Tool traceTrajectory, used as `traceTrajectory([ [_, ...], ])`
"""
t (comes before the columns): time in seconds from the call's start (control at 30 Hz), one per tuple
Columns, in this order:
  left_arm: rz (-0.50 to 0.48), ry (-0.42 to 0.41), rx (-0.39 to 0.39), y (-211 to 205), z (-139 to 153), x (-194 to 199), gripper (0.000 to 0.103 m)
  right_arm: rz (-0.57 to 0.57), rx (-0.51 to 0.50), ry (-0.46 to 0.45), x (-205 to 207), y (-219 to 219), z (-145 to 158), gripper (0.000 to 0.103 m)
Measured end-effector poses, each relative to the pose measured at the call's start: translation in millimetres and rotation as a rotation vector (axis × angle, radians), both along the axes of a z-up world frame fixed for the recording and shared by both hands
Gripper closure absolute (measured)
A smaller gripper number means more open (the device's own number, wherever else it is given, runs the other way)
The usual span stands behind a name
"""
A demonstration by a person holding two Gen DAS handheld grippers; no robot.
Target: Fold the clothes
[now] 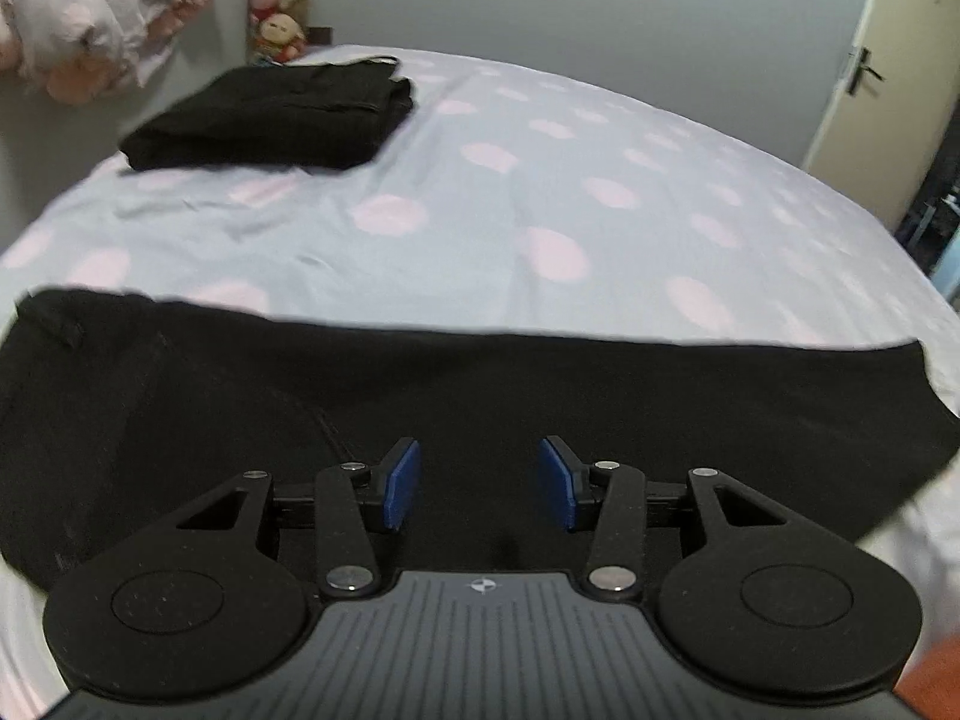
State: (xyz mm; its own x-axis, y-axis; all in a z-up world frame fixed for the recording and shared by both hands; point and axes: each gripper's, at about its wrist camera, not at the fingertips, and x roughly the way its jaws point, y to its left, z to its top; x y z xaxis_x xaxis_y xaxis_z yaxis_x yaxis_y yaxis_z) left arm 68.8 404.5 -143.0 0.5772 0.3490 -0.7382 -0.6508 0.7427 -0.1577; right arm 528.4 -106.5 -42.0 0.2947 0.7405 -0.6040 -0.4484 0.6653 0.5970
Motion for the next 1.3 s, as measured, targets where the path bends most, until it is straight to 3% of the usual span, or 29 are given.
traceTrajectory([
  [0.2, -0.041, 0.001, -0.049, -20.5, 4.0, -15.2, 0.050, 0.241, 0.037, -0.011, -107.7, 70.9, -13.1, 0.069],
  [0.37, -0.009, 0.031, -0.039, -29.8, 17.3, -34.0, 0.050, 0.357, -0.046, 0.015, -166.2, 101.6, -55.4, 0.068],
  [0.47, -0.003, 0.043, -0.018, -37.7, 28.8, -43.0, 0.049, 0.387, -0.143, 0.029, -181.2, 116.8, -65.8, 0.067],
  [0.6, 0.019, 0.030, -0.024, -37.4, 39.3, -49.2, 0.049, 0.453, -0.080, 0.034, -184.2, 126.1, -61.6, 0.063],
  [0.7, 0.050, 0.019, -0.061, -32.5, 37.0, -46.2, 0.048, 0.520, -0.101, -0.018, -191.5, 136.4, -67.7, 0.063],
  [0.8, 0.021, 0.038, -0.081, -30.7, 31.3, -30.3, 0.048, 0.608, -0.154, -0.084, -193.4, 140.5, -81.5, 0.063],
  [0.93, -0.036, 0.072, -0.077, -30.6, 24.0, -14.9, 0.048, 0.664, -0.139, -0.044, -184.4, 142.7, -87.3, 0.062],
  [1.17, -0.004, 0.050, -0.223, -5.4, -19.9, -38.2, 0.055, 0.794, -0.221, -0.239, -233.2, 154.0, -84.4, 0.063],
  [1.23, 0.022, 0.027, -0.255, 2.1, -22.7, -42.9, 0.055, 0.805, -0.239, -0.267, -239.1, 157.7, -85.3, 0.063],
  [1.3, 0.023, -0.010, -0.239, 3.9, -16.4, -43.4, 0.055, 0.804, -0.279, -0.281, -242.7, 165.3, -88.8, 0.065],
])
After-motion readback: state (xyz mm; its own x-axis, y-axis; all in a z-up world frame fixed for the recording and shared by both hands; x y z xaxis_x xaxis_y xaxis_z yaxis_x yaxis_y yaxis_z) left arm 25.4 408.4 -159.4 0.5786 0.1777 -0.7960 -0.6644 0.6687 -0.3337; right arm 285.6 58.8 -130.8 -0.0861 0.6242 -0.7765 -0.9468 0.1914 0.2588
